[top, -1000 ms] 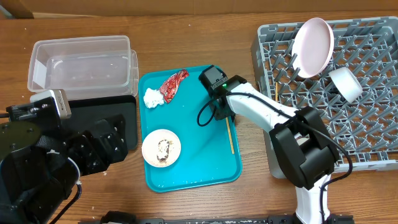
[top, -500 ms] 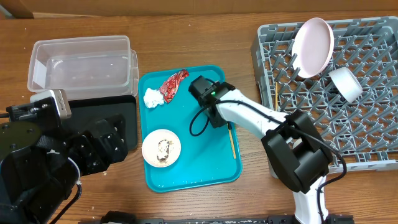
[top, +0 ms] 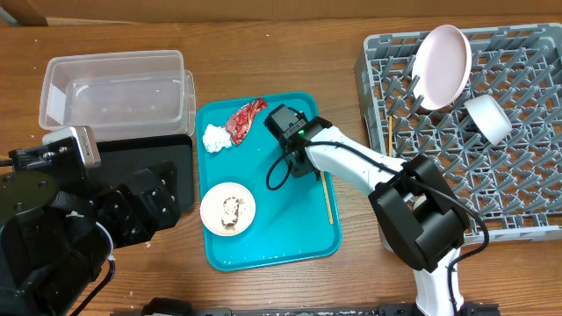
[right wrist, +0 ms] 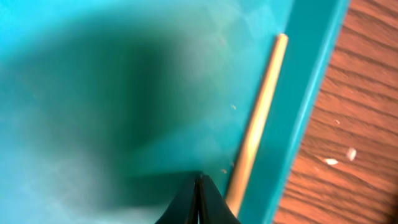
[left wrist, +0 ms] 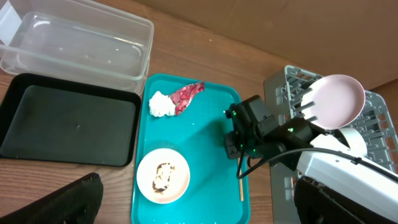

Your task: Sort waste into correct bins and load items into the dishwasher

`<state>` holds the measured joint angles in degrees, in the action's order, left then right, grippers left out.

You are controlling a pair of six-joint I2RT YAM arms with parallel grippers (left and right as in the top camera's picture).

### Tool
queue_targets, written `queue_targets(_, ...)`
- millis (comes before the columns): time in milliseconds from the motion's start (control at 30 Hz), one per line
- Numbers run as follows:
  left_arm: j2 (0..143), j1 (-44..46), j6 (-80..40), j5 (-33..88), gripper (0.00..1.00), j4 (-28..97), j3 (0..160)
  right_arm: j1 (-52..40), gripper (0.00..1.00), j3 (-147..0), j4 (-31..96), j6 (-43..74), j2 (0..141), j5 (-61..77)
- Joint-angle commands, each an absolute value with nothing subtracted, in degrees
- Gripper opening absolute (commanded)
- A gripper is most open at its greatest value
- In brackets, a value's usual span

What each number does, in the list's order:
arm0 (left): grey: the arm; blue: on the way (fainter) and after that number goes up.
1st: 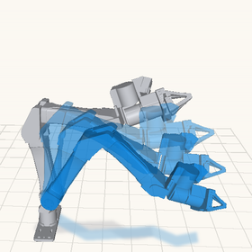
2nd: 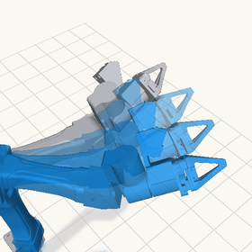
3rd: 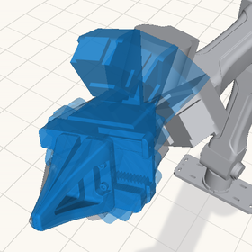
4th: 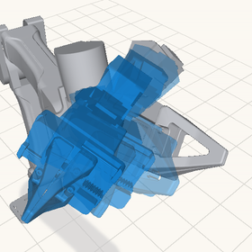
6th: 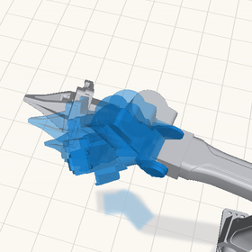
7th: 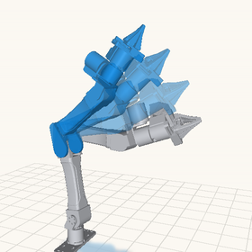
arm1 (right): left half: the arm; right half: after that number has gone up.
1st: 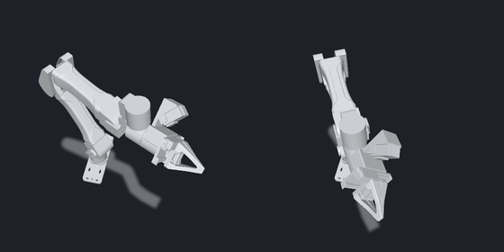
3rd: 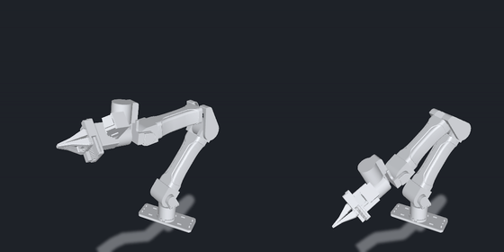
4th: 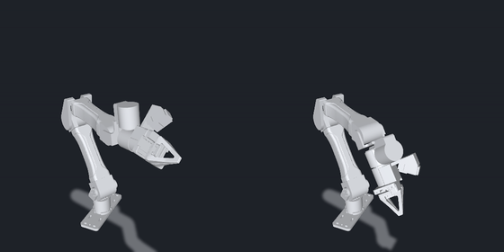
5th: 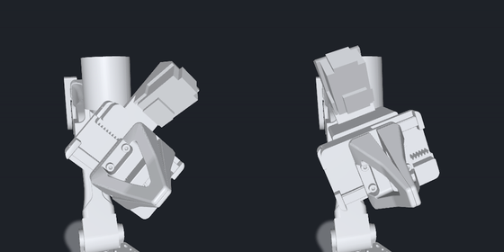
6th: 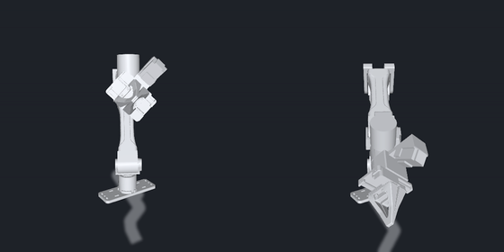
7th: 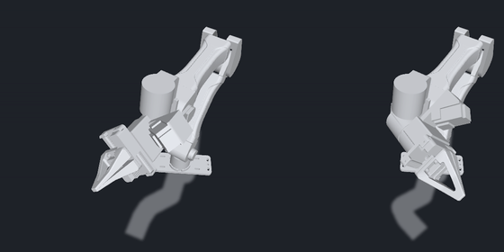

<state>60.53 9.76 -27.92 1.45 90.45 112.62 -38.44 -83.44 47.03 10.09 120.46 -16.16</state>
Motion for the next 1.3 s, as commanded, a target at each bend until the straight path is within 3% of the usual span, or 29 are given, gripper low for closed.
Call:
queue_targets(0,60.7,9.7,-27.4,1.5,1.00,90.2,113.0,-37.4,0.04,-82.0,46.6,7.9,120.9,-7.6)
queue_targets(267,60.7,9.7,-27.4,1.5,1.00,90.2,113.0,-37.4,0.04,-82.0,49.8,2.4,120.9,-7.0)
queue_targets(533,60.7,9.7,-27.4,1.5,1.00,90.2,113.0,-37.6,0.04,-82.0,52.0,-6.0,120.9,3.3)
queue_targets(900,60.7,9.7,-27.4,1.5,1.00,90.2,113.0,-37.5,0.04,-84.3,53.7,9.4,120.9,-15.7)
queue_targets(1267,60.7,9.7,-27.4,1.5,1.00,90.2,113.0,-37.8,0.04,-90.4,56.0,9.7,110.1,-15.8)
